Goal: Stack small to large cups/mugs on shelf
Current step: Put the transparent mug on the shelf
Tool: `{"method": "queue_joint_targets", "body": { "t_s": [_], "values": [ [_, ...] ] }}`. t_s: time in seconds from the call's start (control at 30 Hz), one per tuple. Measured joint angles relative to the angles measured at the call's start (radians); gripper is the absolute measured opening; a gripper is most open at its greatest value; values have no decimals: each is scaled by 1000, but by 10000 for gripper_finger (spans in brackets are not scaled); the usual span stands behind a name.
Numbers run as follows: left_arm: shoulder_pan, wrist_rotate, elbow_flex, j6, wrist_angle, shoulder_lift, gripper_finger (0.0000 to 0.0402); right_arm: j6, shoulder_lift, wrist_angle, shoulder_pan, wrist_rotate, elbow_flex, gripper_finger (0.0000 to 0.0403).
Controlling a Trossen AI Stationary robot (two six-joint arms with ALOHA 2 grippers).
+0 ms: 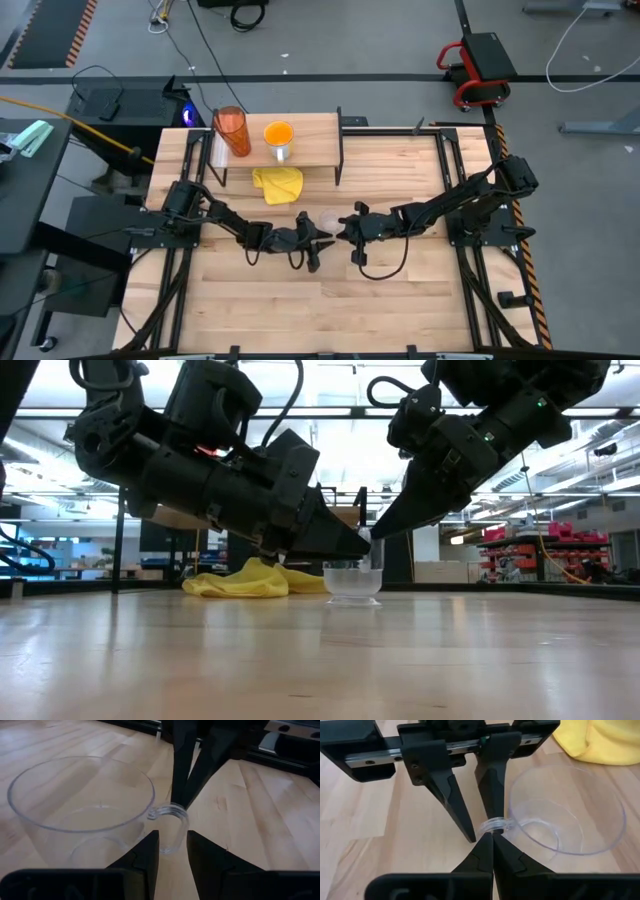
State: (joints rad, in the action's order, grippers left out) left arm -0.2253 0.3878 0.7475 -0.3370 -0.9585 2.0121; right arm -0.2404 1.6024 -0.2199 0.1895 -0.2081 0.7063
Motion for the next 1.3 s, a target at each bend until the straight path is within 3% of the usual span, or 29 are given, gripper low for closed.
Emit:
{"method": "queue_joint_targets", "body": {
  "t_s": [0.93,1.3],
  "values": [
    [32,-53,0,-19,-10,0,104,16,0,-23,-18,36,0,5],
    [33,-52,0,-18,-12,-1,39,16,0,-21,-17,34,1,5]
  ]
}}
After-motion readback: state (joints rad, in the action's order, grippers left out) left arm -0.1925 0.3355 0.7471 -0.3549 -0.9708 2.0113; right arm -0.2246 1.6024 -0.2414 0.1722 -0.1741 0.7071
